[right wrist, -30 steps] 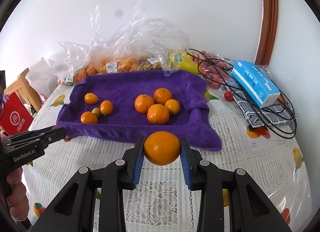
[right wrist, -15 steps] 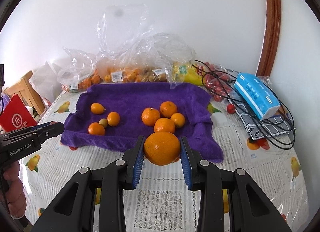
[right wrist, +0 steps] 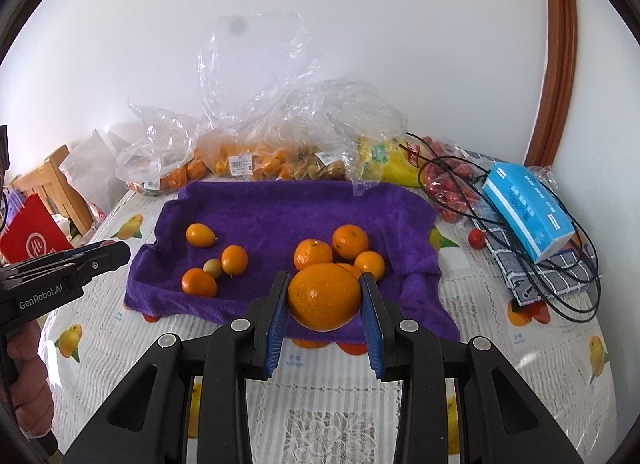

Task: Organize fruits
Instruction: 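Carry the red fruit over the towel with the left gripper while the right carries its orange, then lower both fruits onto the towel and open both grippers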

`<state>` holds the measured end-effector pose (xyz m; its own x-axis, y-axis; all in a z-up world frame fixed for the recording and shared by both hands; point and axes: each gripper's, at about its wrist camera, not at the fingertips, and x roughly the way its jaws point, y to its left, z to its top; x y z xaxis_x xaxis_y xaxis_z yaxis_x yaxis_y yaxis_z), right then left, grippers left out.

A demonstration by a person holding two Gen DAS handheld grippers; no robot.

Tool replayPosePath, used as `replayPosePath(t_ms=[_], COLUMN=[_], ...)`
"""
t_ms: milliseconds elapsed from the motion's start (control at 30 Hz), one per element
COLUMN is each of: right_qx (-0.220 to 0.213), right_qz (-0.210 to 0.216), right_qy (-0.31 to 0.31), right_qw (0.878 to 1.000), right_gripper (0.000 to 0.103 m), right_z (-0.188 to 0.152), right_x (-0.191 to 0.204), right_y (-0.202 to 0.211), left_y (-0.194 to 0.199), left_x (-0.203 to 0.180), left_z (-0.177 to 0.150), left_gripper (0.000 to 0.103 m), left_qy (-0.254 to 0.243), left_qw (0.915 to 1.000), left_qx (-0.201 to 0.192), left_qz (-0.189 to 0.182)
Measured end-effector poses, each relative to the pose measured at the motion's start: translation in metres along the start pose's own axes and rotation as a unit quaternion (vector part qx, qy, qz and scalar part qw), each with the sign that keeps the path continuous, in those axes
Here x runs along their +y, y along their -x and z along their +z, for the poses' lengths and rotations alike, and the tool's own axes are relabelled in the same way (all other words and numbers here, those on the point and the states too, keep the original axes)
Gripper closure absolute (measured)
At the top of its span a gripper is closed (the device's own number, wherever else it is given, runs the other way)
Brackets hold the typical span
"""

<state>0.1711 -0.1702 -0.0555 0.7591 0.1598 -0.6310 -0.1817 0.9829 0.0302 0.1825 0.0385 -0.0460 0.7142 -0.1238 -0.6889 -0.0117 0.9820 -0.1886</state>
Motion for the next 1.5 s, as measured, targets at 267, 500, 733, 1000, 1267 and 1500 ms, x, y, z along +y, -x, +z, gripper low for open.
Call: replayPosePath(t_ms=[267, 500, 733, 1000, 1267, 1500], right_qx=[0.0, 0.001, 0.006, 0.027, 0.067, 0.094], right_qz=[0.016, 0.019, 0.008, 0.024, 0.062, 0.076], right_qy=[0.006, 0.003, -0.006, -0.019, 0.001, 0.0], right_qw=[1.0, 1.0, 1.0, 0.999, 0.996, 0.993], right_gripper=[0.069, 0.069, 0.069, 0.069, 0.069, 0.069], right_z=[0.016, 0.026, 0.028, 0.022, 0.0, -0.008], right_x=[0.007, 0.005, -0.006, -0.008, 0.015, 0.015], right_y=[-0.018, -0.038, -0.057, -0.084, -0.112, -0.13], left_y=[-0.011, -0.029, -0.05, -0.073, -0.095, -0.107], left_x=[0.007, 0.015, 0.023, 0.026, 0.026, 0.028], left_z=[0.011, 0.023, 0.028, 0.029, 0.027, 0.022], left_gripper=[0.077, 0.077, 0.077, 0.077, 0.077, 0.077], left_qy=[0.006, 0.012, 0.015, 0.02, 0.022, 0.025], left_qw=[1.0, 0.9999, 0.9996, 0.9991, 0.9982, 0.9973], left_qx=[-0.001, 0.005, 0.017, 0.033, 0.052, 0.065], left_qz=[0.006, 0.009, 0.016, 0.019, 0.023, 0.025])
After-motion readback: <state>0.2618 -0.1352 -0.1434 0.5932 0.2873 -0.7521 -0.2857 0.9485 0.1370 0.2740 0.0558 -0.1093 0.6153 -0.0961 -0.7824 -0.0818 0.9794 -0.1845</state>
